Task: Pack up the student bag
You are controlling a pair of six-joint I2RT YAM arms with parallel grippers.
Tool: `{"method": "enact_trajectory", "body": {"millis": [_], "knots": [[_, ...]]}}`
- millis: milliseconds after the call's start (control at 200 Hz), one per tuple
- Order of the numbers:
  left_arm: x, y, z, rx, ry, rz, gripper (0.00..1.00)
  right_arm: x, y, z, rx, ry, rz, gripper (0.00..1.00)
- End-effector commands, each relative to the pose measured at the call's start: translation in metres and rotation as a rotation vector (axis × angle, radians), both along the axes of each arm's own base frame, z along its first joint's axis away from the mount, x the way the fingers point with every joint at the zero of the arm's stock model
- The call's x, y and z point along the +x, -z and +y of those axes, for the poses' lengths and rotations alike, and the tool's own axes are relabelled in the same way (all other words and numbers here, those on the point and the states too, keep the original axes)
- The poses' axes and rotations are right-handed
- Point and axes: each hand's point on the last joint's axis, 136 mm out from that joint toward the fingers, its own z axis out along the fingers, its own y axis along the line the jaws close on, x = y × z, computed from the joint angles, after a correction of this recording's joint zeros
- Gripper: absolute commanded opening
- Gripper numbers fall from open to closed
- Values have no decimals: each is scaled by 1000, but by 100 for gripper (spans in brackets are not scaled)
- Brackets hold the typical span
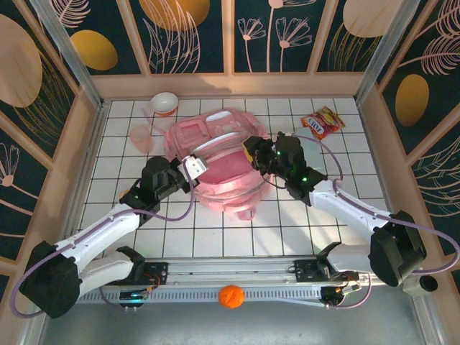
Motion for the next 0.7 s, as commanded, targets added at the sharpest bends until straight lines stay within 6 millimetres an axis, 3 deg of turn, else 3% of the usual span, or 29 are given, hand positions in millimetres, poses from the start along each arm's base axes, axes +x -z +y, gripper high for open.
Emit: {"method": "enact_trajectory", "body": {"millis": [0,190,350,566,696], "knots": [[-8,-11,0,-11,40,-48,0,-1,5,6,23,-18,10,35],[-12,-7,8,4,14,-42,4,-2,11,17,42,-32,26,32],[4,1,31,19,-159,-12,4,-5,13,24,32,-28,34,21],[5,8,43,22,-228,17,17,-20,26,32,39,-20,71,13],[6,10,46,8,-252,23,18,-31,28,32,40,2,78,6]]}}
